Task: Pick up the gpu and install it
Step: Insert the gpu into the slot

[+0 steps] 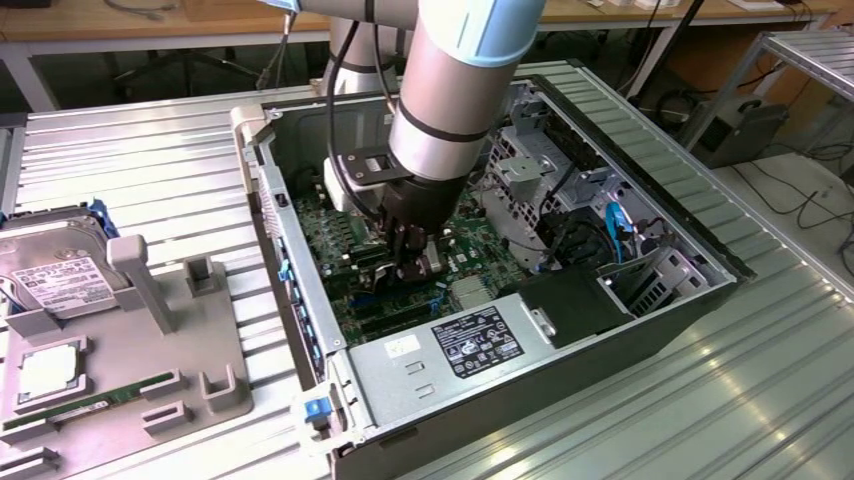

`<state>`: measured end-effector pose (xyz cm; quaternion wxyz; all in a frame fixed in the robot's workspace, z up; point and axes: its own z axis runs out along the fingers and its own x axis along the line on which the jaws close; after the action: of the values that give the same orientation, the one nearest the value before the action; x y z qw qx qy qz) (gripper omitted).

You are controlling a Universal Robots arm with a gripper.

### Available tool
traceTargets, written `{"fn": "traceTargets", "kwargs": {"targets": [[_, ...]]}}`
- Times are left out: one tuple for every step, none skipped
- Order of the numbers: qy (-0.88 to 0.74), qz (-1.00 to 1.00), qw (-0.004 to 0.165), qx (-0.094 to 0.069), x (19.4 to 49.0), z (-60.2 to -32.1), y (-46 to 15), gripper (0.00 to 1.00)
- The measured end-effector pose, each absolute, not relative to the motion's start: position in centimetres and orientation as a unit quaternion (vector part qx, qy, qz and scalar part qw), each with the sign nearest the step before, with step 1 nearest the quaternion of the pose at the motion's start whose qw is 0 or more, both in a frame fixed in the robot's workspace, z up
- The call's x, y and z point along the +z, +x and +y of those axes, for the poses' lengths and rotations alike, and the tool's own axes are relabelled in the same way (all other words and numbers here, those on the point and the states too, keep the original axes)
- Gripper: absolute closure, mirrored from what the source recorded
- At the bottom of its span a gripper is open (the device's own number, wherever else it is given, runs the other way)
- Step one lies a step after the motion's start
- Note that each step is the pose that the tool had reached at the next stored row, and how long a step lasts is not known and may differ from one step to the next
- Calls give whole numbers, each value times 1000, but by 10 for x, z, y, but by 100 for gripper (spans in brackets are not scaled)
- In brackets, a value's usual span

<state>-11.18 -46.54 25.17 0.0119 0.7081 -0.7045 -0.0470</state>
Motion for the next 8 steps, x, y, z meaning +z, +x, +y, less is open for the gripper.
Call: {"fn": "traceTargets", "kwargs": {"targets": [[708,-705,12,-47,252,-465,-112,67],[708,-705,13,-47,253,-466,-112,61],[708,-705,13,-47,254,-466,-112,61],[708,-704,13,-47,255,-466,-112,61],[708,-704,13,-47,257,-466,-112,55],[708,-704,13,-47,262,-466,-112,55],[708,-704,13,-46,271,-466,-112,55],[708,-704,12,-46,279,-466,-112,55]]}}
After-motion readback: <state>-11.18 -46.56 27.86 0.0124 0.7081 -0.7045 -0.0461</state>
